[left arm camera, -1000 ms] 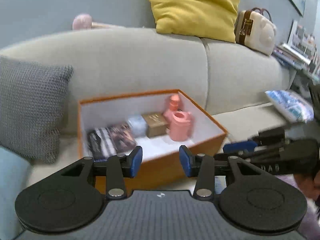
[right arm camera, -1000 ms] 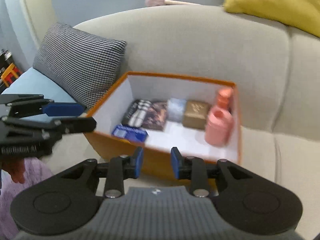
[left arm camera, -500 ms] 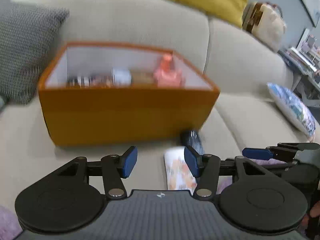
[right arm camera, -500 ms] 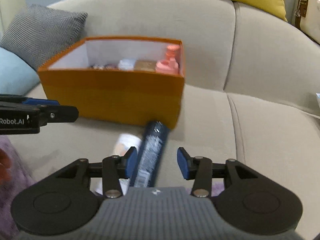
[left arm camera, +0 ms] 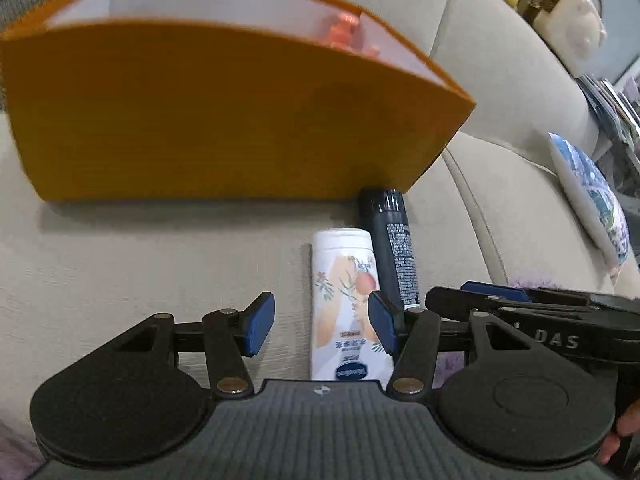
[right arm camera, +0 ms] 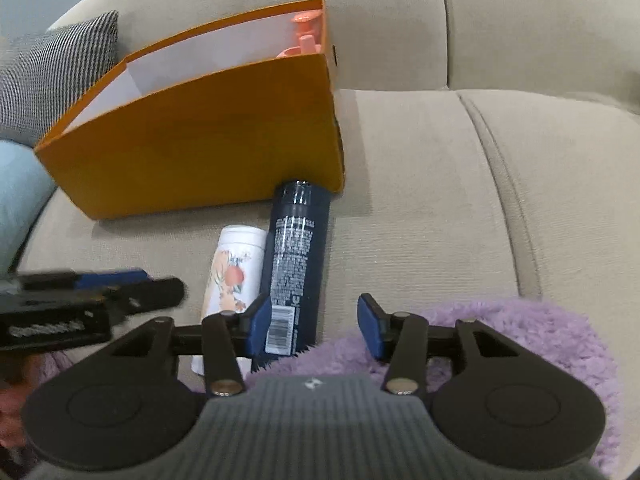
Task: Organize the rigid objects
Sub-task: 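Grasp the white lotion bottle with the left tool while the right grasps the dark spray can, then lift the white lotion bottle and dark spray can and carry both over the box, then lower the lotion bottle with the left tool while the right lowers the spray can, opening both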
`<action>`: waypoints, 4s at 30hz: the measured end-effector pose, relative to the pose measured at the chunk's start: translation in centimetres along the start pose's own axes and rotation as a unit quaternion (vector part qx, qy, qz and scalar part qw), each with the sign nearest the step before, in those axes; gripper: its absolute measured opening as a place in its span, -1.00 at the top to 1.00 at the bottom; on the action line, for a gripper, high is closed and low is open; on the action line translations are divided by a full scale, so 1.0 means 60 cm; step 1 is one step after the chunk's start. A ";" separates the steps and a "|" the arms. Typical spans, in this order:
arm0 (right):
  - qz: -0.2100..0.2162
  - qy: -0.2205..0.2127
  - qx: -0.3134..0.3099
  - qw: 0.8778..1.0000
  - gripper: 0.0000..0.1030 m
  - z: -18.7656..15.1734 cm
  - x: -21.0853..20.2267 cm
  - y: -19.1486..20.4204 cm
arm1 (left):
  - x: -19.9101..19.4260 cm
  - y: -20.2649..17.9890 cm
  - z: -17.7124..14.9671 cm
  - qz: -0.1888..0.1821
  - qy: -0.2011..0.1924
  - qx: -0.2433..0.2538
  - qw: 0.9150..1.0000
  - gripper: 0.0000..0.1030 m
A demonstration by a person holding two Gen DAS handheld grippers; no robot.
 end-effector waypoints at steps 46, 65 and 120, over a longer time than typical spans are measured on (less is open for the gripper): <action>-0.005 0.009 -0.001 1.000 0.18 0.024 0.065 0.077 | -0.015 0.057 -0.001 -0.025 0.003 -0.073 0.997 0.53; 0.066 -0.063 -0.043 0.995 0.27 0.072 -0.094 0.168 | -0.213 0.043 0.065 -0.084 -0.142 -0.084 0.983 0.53; 0.009 0.127 -0.122 0.984 0.28 0.306 0.197 0.185 | 0.064 0.139 0.236 -0.045 0.090 -0.107 0.989 0.57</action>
Point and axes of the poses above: each gripper's, at about its wrist camera, not at the fingertips, and x roughly the way its jaws point, y to its left, z to its top, the point moved 3 cm from there along x, roughly the way its jaws point, and after that the axes turned 4 degrees about -y, right-handed, at the moved point
